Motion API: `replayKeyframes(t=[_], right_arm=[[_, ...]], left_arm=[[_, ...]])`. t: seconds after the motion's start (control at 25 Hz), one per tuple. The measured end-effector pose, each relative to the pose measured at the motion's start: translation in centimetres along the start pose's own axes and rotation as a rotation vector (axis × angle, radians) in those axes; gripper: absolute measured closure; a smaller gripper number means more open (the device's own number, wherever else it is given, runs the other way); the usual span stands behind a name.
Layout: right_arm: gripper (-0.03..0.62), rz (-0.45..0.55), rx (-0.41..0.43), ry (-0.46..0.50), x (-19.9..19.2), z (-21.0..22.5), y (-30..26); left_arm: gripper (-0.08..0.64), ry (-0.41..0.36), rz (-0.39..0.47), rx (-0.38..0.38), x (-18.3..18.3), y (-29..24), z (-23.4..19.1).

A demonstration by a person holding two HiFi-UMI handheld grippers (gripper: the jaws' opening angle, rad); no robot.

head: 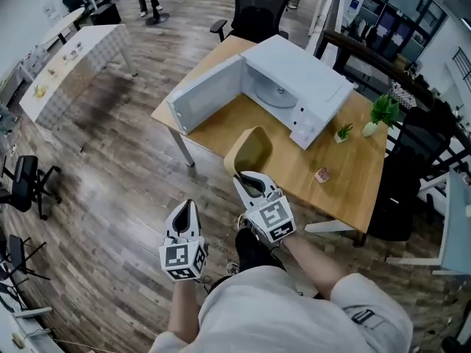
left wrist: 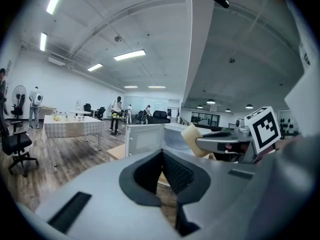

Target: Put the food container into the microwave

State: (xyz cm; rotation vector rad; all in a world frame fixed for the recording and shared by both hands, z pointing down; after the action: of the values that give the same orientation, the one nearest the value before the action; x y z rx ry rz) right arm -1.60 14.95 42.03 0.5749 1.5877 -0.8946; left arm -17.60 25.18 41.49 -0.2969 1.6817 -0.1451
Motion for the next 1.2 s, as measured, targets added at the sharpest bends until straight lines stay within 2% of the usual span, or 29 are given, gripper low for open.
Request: replayKeyframes(t=[0.2, 0.32, 0.48, 0.64, 0.96, 1.2], right_arm=[[0.566, -0.012, 0.009, -0.001, 0.4, 4.9, -4.5], [0.566, -0.028, 0.003, -0.014, 0.0, 7.0, -6.3], [0.566, -0.080, -0.001, -0.006, -1.1, 10.2, -7.8], [0.566, -0.130, -0.001, -0.002, -2.6, 12.8, -9.0], [0.566, -0.183, -0.043, -0.009, -3.9, 14.8, -11.7], [0.565, -0.256, -0.129, -0.008, -5.1, 16.3, -14.0]], left_arm=[[0.548, -0.024, -0.033, -0.036, 1.9, -7.3, -0.9], [0.548, -0.048, -0.079, -0.089, 2.1, -11.2, -1.0], [0.548, -0.043, -0.145, -0.169, 1.7, -16.8, -0.3], [0.548, -0.056, -0.167, -0.214, 1.8, -21.2, 0.8], [0.548, -0.049, -0.226, -0.325, 0.9, -26.8, 0.7], [0.548, -0.076, -0.268, -0.479, 0.8, -31.7, -0.3]])
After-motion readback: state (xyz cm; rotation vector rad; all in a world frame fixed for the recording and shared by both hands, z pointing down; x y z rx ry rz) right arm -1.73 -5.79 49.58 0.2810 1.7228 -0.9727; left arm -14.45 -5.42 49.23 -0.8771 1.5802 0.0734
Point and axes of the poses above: the fingertips, and each gripper's own axes: y backward along the fingers, z to its right, x out of its top, the point moved 5 cm from there along y, backward along the fingers
